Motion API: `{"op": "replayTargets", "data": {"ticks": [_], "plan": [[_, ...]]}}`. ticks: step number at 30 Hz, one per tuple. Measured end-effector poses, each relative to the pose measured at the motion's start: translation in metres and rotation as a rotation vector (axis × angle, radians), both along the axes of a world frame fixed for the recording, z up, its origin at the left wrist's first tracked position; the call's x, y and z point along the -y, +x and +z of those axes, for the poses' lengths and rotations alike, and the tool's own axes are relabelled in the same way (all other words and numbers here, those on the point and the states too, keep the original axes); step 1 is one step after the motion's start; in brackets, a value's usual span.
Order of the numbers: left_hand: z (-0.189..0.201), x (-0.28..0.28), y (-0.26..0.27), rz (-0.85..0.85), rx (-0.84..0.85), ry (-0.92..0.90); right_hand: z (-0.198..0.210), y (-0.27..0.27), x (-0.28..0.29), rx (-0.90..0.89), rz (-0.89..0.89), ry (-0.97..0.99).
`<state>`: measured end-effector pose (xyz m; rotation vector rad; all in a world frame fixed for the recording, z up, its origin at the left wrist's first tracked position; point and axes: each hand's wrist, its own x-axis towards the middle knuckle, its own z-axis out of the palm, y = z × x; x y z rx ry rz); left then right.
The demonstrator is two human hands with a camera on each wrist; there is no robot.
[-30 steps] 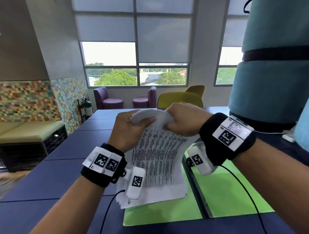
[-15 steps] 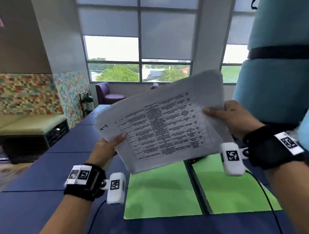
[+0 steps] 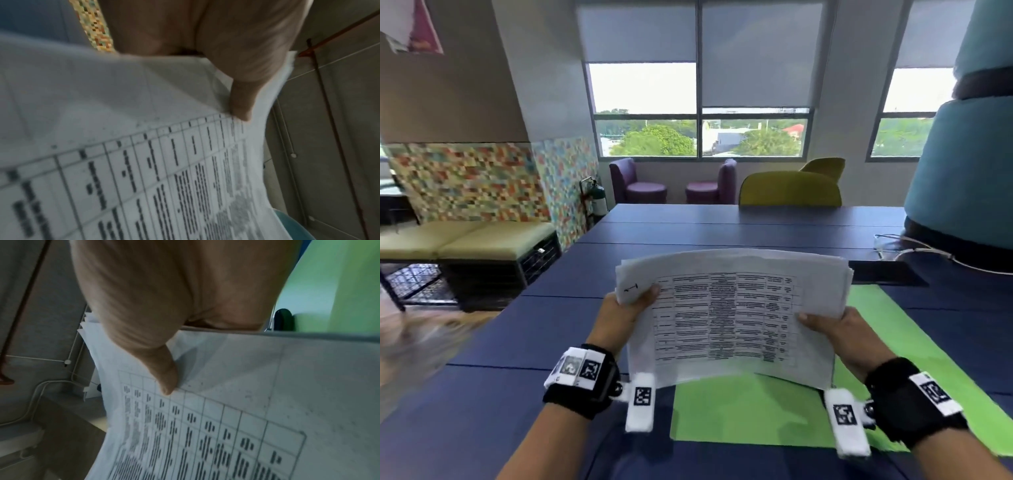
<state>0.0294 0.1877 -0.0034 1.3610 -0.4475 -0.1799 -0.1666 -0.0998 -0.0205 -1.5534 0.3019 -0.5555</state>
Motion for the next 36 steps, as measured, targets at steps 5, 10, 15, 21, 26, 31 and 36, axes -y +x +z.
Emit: {"op": "replayTargets", "data": {"ticks": [5,10,15,21,26,31,36], "plan": [[0.028,0.006,-0.001,0.323,0.089,-0.057,0.016,0.015,-0.011,0.139,-0.041,0.024],[0.026,0.017,0.002,0.491,0.160,-0.218,0.008,0.016,-0.014,0.047,-0.054,-0.015],[0.027,0.023,0.009,0.510,0.164,-0.182,0.009,0.011,-0.009,0.048,0.032,0.015],[0.004,0.012,0.022,0.492,0.172,-0.118,0.011,0.007,-0.009,0.026,0.053,0.062],[-0.020,-0.003,0.025,0.253,0.283,-0.037,0.008,0.009,-0.002,0.041,0.060,0.119],[-0.019,0.005,0.027,0.144,0.092,0.214,0.013,0.013,-0.004,0.046,0.025,0.123],[0.026,0.007,0.015,0.219,0.216,-0.020,0.052,0.012,-0.022,0.194,-0.061,-0.033]]}}
